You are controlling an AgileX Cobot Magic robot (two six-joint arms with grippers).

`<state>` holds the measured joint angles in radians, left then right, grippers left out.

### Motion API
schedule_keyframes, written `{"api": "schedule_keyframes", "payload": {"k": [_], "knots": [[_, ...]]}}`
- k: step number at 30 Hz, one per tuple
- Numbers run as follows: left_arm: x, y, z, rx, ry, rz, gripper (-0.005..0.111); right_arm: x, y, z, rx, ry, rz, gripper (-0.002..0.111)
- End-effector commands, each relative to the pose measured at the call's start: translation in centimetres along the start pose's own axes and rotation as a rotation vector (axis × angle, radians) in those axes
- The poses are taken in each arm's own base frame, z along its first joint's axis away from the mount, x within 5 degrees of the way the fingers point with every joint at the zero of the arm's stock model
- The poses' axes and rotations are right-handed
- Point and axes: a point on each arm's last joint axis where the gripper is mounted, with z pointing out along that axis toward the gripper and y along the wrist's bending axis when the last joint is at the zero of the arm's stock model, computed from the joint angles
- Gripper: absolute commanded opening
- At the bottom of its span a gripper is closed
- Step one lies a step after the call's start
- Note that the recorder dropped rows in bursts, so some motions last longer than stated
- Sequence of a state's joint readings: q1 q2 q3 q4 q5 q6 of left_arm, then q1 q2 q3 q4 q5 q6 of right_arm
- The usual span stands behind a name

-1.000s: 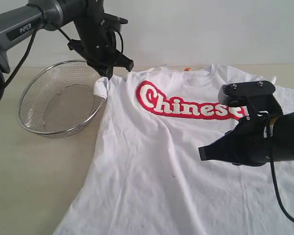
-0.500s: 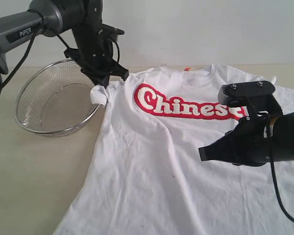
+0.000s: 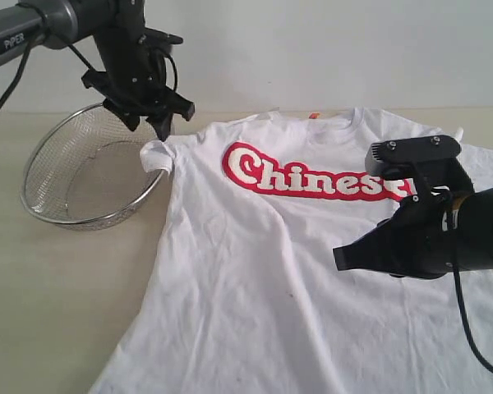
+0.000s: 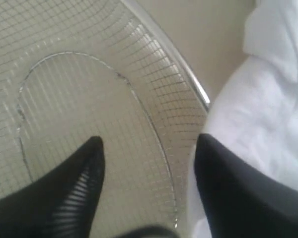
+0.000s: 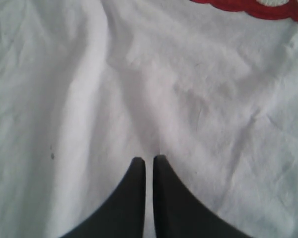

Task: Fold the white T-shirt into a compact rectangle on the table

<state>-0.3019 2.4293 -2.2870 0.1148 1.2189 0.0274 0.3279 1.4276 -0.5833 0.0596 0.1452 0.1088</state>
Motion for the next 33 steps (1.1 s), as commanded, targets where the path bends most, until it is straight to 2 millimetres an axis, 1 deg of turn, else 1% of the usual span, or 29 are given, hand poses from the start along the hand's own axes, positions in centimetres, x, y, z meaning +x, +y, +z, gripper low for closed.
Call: {"api": "schedule_keyframes", "payload": {"k": [1,3,6,7,10,11,14,17,18,20,24,29,31,33], "knots": [[0.8,2.3,-0.9,-0.027,0.017,-0.043,0.051,0.0,-0.2,0.0,0.006,-0.005,-0.007,0.000],[1.6,3.5,-0.4,-0.050,0.053,-0.052,0.051,0.0,-0.2,0.0,0.006,-0.005,-0.007,0.000],[2.8,5.2,-0.1,-0.054,0.095,-0.084,0.051,0.0,-0.2,0.0,0.006,-0.005,-0.007,0.000],[3.4,6.1,-0.2,-0.060,0.109,-0.102,0.051,0.0,-0.2,0.0,0.006,-0.005,-0.007,0.000],[4.3,7.7,-0.6,-0.066,0.125,-0.132,0.051,0.0,-0.2,0.0,0.006,-0.005,-0.007,0.000],[4.7,8.5,-1.0,-0.070,0.130,-0.150,0.051,0.0,-0.2,0.0,0.006,-0.005,-0.005,0.000],[5.4,10.0,-1.8,-0.059,0.125,-0.176,0.051,0.0,-0.2,0.0,0.006,-0.005,-0.005,0.000],[6.8,11.9,-1.0,0.001,0.157,-0.245,0.051,0.0,-0.2,0.0,0.006,-0.004,-0.007,0.000],[7.4,12.2,-0.6,0.070,0.165,-0.271,0.051,0.0,-0.2,0.0,0.006,-0.001,-0.007,0.000],[8.1,12.8,0.0,0.151,0.169,-0.323,0.051,0.0,-0.2,0.0,0.006,-0.001,-0.007,0.000],[8.7,14.0,0.3,0.144,0.167,-0.336,0.051,0.0,-0.2,0.0,0.006,-0.003,-0.007,0.000],[8.7,14.2,-0.6,0.152,0.150,-0.346,0.051,0.0,-0.2,0.0,0.006,-0.003,-0.007,0.000],[8.5,14.4,-1.2,0.142,0.123,-0.340,0.051,0.0,-0.2,0.0,0.006,-0.005,-0.007,0.000],[8.4,14.5,-1.4,0.129,0.102,-0.335,0.051,0.0,-0.2,0.0,0.006,-0.005,-0.007,0.000]]}}
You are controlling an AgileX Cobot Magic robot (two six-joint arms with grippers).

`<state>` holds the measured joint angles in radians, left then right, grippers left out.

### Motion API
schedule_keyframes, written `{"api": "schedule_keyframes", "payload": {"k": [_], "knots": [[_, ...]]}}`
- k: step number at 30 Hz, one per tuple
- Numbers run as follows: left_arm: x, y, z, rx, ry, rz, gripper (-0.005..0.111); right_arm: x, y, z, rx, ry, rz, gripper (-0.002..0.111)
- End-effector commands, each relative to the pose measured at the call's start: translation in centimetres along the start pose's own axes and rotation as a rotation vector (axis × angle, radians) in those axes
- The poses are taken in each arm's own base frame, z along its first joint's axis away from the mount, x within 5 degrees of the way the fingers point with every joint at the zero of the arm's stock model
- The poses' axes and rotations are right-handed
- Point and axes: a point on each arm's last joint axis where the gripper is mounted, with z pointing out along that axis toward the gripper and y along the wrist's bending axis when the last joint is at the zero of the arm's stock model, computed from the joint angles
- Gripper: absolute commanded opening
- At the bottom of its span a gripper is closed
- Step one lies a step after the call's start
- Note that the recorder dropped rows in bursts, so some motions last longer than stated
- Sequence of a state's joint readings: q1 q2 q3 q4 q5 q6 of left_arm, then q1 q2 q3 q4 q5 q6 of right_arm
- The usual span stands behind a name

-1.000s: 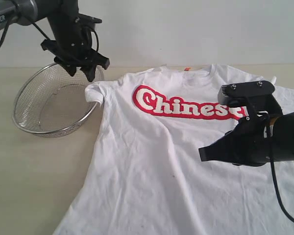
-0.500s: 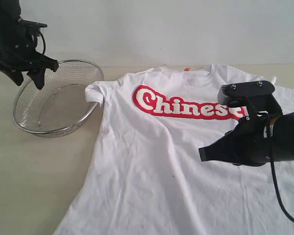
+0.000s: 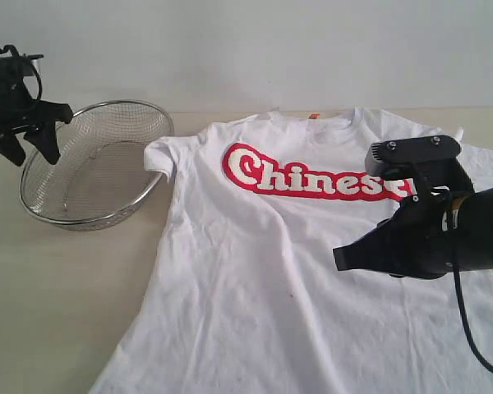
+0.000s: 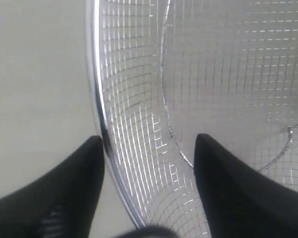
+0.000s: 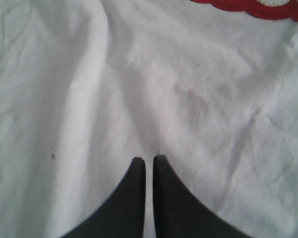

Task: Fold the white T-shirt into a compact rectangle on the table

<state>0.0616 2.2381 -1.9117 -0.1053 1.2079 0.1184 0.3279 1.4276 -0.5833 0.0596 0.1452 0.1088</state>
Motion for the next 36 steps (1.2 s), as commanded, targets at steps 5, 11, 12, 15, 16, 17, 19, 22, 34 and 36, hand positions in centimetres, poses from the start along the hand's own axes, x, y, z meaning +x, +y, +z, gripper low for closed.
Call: {"api": "schedule_keyframes", "payload": {"k": [5,11,12,15,16,17,19,22,34,36], "knots": [[-0.3,0.3,-0.3,-0.005,-0.056,0.004,0.051,0.0,-0.2,0.0,0.006,-0.004,-0.007,0.000],[-0.7,0.4,-0.2,-0.009,-0.091,0.004,0.051,0.1,-0.1,0.0,0.004,0.004,-0.010,0.000],[-0.7,0.4,-0.1,-0.009,-0.089,0.003,0.051,0.1,-0.1,0.0,0.004,0.004,-0.010,0.000],[-0.7,0.8,0.2,-0.038,-0.082,0.014,0.051,0.1,-0.1,0.0,0.004,0.004,-0.010,0.000],[-0.7,0.9,0.2,-0.050,-0.086,0.019,0.051,0.1,-0.1,0.0,0.004,0.004,-0.010,0.000],[-0.8,0.9,0.2,-0.059,-0.091,0.023,0.051,0.1,-0.1,0.0,0.004,0.003,-0.012,0.000],[-0.9,1.0,0.2,-0.064,-0.107,0.025,0.051,0.1,-0.1,0.0,0.004,0.003,-0.012,0.000],[-1.0,0.9,0.5,-0.049,-0.109,0.017,0.051,0.0,-0.1,0.0,0.004,-0.001,-0.012,0.000],[-0.7,0.9,5.2,0.004,0.000,-0.015,0.051,0.1,-0.1,0.0,0.004,0.003,-0.012,0.000],[-0.6,1.0,5.6,0.005,0.008,-0.016,0.050,0.1,-0.1,0.0,0.004,0.003,-0.012,0.000]]}}
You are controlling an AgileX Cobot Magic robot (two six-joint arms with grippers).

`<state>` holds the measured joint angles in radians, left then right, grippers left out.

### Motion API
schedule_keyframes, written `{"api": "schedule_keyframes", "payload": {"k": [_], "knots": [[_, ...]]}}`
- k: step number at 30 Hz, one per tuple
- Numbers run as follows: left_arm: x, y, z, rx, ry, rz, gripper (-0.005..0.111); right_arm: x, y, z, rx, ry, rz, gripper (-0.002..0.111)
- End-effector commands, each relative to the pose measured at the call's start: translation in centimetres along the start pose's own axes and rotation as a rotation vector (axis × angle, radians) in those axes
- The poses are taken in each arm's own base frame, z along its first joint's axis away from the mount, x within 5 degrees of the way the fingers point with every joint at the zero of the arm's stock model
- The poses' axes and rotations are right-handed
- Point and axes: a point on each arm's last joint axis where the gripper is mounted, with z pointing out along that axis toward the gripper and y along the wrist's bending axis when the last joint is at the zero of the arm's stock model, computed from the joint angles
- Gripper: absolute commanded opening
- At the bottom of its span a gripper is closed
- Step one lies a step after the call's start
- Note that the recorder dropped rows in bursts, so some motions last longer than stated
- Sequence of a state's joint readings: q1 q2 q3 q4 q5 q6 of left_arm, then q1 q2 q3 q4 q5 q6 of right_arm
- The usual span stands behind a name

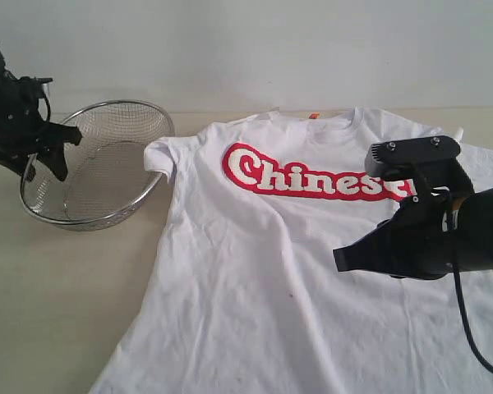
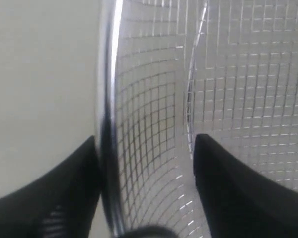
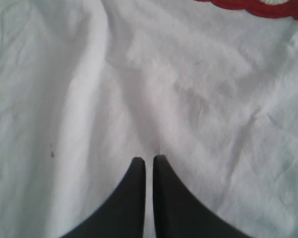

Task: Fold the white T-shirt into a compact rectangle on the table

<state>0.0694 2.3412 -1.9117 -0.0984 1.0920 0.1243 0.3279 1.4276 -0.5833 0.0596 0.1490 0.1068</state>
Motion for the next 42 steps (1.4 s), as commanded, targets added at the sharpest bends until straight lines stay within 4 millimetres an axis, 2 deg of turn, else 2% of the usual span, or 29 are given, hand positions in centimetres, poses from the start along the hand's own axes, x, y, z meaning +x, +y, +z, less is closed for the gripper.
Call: {"api": "schedule_keyframes", "payload": {"k": [1,3,12,20,25,30,38,40,42], "knots": [[0.2,0.0,0.9,0.018,0.025,-0.008,0.049,0.0,-0.1,0.0,0.004,0.000,-0.010,0.000],[0.3,0.0,1.2,0.019,0.031,-0.008,0.043,0.0,-0.1,0.0,0.004,-0.003,-0.010,0.000],[0.6,0.0,1.9,0.022,0.073,-0.009,0.005,0.0,-0.1,0.0,0.003,-0.005,-0.011,0.000],[1.1,2.1,1.1,-0.170,0.121,-0.063,0.005,0.0,-0.1,0.0,0.003,-0.007,-0.014,0.000],[1.2,3.7,-0.8,-0.163,0.085,-0.132,0.005,0.0,-0.1,0.0,0.003,-0.009,-0.014,0.000],[1.6,5.4,-1.7,-0.147,0.081,-0.185,0.005,-0.1,-0.1,0.0,0.003,-0.011,-0.014,0.000],[1.6,5.0,-1.8,-0.032,0.077,-0.176,0.005,-0.1,-0.1,0.0,0.003,-0.012,-0.014,0.000],[1.5,4.9,-1.9,-0.032,0.072,-0.172,0.009,-0.1,-0.1,0.0,0.003,-0.010,-0.014,0.000],[1.6,5.0,-2.0,-0.036,0.076,-0.167,0.021,-0.1,-0.1,0.0,0.003,-0.010,-0.014,0.000]]}}
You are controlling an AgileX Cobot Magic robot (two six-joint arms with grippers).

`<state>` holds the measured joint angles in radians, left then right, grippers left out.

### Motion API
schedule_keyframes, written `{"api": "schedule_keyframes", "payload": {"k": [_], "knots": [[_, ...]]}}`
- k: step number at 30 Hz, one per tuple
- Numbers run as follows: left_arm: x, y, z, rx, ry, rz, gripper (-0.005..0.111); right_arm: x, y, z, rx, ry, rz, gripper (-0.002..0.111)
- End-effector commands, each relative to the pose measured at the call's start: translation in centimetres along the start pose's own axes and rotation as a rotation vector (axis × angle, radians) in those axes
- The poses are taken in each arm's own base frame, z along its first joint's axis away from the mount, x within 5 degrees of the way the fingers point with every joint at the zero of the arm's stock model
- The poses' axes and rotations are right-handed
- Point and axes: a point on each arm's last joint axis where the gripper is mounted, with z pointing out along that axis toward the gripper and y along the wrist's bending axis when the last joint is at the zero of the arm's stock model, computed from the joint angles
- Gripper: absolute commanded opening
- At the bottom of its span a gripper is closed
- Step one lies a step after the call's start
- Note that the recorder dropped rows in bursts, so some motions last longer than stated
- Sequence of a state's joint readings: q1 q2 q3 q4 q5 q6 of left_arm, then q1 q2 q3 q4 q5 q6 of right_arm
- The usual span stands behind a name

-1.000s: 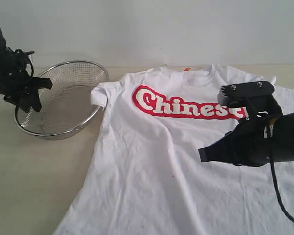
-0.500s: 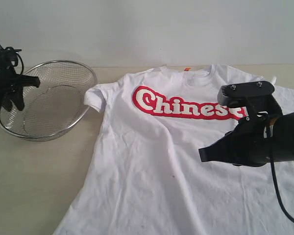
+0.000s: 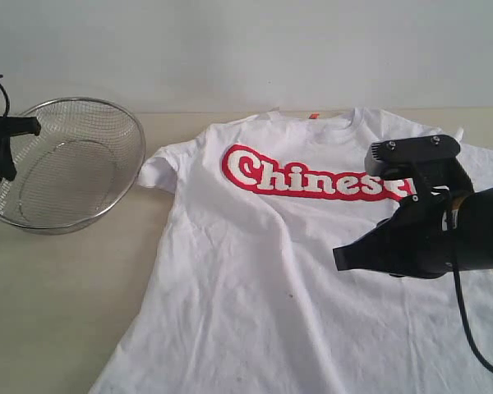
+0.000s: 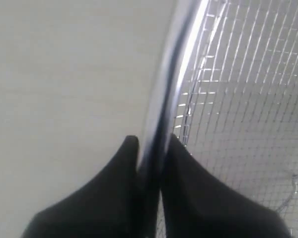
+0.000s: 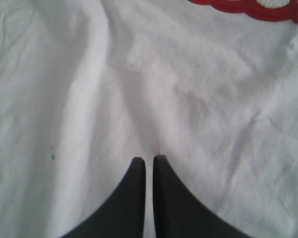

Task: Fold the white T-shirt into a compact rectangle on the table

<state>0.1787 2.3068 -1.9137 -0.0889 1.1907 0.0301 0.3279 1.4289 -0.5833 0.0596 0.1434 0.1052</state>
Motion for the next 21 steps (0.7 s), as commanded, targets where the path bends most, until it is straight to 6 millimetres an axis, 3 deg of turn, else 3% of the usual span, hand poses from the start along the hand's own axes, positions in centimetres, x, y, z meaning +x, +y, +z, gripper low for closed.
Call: {"api": "schedule_keyframes", "payload": {"k": [1,5,7,12,16,21], "knots": [[0.2,0.2,0.1,-0.026,0.019,0.027,0.027,0.0,-0.1,0.0,0.003,-0.006,-0.013,0.000],[0.3,0.2,-0.2,-0.026,0.016,0.018,0.057,0.0,-0.1,0.0,0.003,-0.006,-0.013,0.000],[0.3,0.2,-0.4,-0.026,0.014,0.015,0.061,0.0,-0.1,0.0,0.003,-0.006,-0.013,0.000],[0.2,0.3,-2.2,-0.062,-0.041,0.031,0.063,0.0,-0.1,0.0,0.003,-0.006,-0.013,0.000],[0.0,-0.4,-5.5,-0.007,-0.160,0.009,0.063,-0.1,-0.1,0.0,0.003,-0.012,-0.013,0.000],[0.4,-5.0,-9.2,0.290,-0.274,0.120,0.058,0.0,-0.1,0.1,0.003,-0.006,-0.013,0.000]]}}
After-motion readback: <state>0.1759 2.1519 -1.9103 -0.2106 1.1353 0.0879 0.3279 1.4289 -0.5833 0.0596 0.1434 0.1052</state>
